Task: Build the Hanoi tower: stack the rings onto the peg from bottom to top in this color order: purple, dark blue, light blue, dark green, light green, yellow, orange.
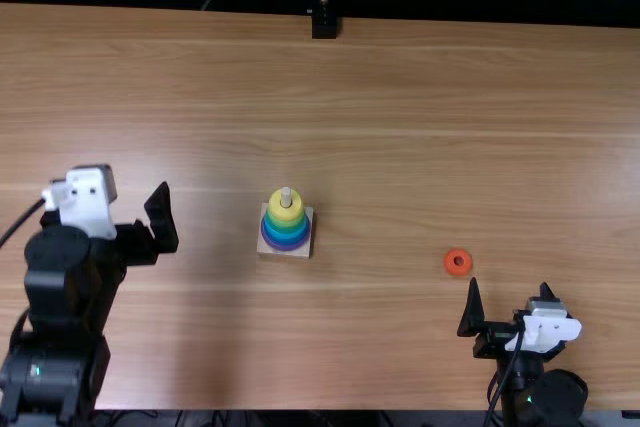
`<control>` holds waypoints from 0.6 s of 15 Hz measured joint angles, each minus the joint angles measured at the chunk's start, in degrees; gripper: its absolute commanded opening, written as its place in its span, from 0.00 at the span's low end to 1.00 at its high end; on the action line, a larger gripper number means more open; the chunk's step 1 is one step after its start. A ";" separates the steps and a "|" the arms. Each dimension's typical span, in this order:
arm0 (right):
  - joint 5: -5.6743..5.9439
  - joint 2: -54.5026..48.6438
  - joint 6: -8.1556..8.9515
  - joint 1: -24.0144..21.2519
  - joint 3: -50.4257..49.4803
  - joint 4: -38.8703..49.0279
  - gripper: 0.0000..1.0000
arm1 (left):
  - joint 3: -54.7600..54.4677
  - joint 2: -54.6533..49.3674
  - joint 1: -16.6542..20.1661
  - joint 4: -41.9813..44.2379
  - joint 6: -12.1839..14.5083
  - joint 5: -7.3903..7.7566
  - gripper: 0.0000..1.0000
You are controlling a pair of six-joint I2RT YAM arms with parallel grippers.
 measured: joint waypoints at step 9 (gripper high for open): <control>-0.02 0.00 -0.02 0.00 0.00 -0.02 1.00 | -30.42 -37.16 0.00 1.90 7.96 -0.17 1.00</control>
